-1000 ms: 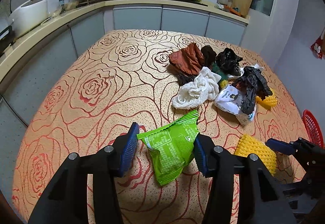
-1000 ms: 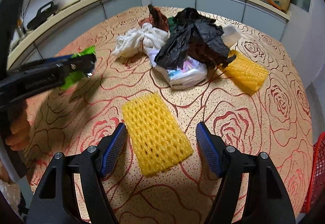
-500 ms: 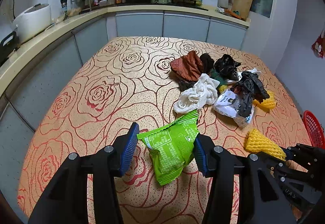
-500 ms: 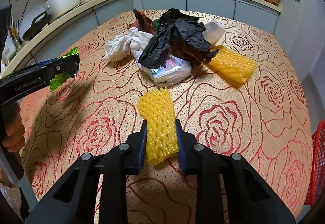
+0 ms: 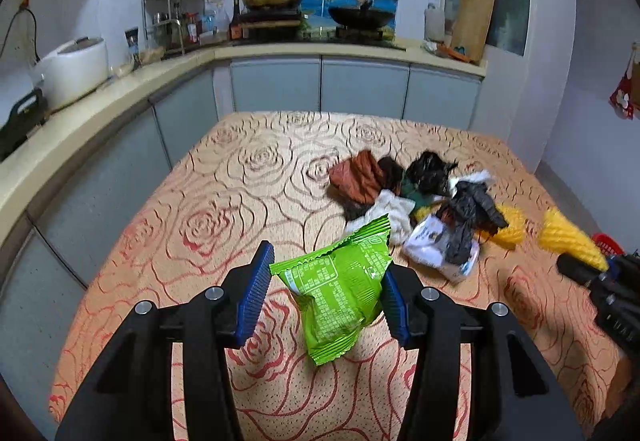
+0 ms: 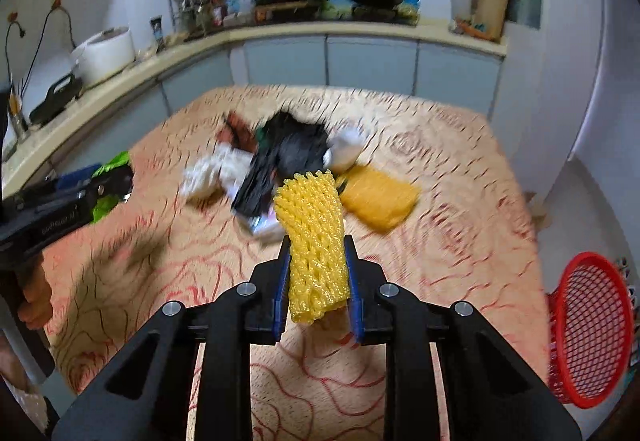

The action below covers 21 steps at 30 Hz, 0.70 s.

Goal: Collect trash
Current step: 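Carry green wrapper in left tool while right tool carries foam net to basket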

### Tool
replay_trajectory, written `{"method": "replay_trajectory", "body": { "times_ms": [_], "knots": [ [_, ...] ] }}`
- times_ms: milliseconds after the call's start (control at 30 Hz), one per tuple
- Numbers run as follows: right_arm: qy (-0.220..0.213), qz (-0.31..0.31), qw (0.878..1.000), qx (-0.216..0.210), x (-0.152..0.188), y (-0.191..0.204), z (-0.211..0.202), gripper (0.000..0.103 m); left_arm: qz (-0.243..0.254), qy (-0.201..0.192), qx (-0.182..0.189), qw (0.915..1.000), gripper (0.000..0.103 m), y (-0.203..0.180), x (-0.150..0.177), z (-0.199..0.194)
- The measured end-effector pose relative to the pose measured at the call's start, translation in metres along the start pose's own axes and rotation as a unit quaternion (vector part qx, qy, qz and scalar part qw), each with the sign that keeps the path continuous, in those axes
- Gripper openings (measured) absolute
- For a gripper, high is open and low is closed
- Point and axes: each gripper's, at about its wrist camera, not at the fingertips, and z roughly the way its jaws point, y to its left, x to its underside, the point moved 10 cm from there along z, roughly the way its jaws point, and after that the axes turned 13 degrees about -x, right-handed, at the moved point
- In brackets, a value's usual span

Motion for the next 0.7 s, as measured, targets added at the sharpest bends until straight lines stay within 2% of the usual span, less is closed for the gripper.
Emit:
{"method": "replay_trajectory", "body": {
  "times_ms": [300,700],
  "knots": [
    [-0.058,0.016,0.998,0.016,-0.029,-0.011,-0.037,0.024,0.0,-0.046,-0.004,0.9989,0.048,-0.007,-0.023,-0.028],
    [-0.102,0.043,0.993,0.035,-0.039,-0.033,-0.076,0.024,0.002,-0.08,0.018,0.9966,0.048,-0.033,-0.045,-0.052]
  ]
}}
